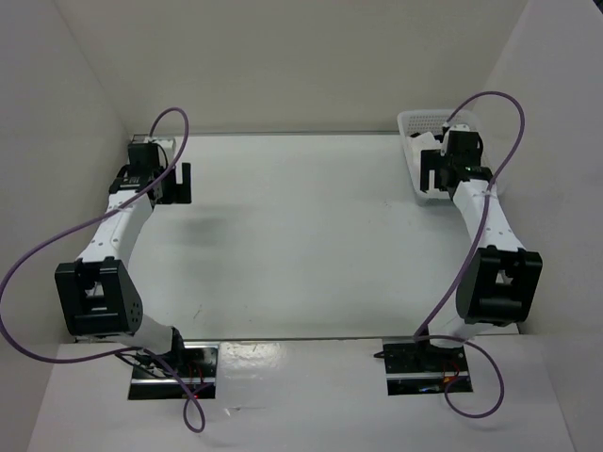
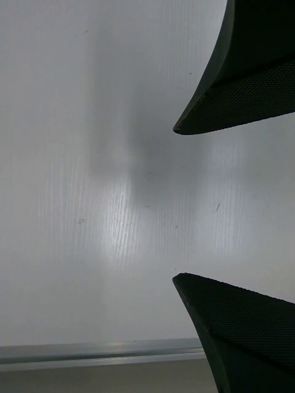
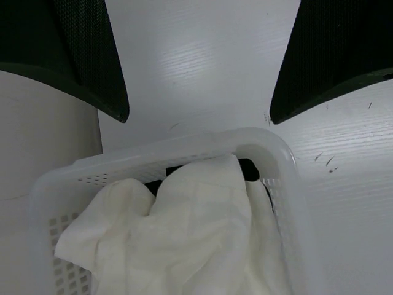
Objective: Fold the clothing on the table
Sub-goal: Grab the skirt from the pile
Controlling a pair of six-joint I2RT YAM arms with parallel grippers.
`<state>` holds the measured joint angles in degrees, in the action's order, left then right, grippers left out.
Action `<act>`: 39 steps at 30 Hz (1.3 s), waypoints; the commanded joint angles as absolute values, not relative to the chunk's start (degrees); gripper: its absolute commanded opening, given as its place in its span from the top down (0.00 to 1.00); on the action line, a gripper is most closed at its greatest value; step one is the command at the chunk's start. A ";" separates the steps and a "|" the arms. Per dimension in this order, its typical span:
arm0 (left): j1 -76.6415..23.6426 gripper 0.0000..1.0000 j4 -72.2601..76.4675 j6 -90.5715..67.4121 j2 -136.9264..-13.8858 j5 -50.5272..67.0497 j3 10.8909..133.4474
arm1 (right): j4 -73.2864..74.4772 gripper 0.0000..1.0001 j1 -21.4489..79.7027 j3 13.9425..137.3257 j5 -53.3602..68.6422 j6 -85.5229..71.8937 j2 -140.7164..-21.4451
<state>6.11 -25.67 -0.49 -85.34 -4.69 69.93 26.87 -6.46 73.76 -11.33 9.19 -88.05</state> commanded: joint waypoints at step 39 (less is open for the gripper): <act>3.78 0.01 -29.35 3.08 -91.32 2.64 70.22 | 26.71 0.02 -10.99 92.02 -6.33 6.24 -107.40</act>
<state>4.05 -28.93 1.76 -90.13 1.58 69.34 25.58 -10.85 87.70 -7.57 5.91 -105.58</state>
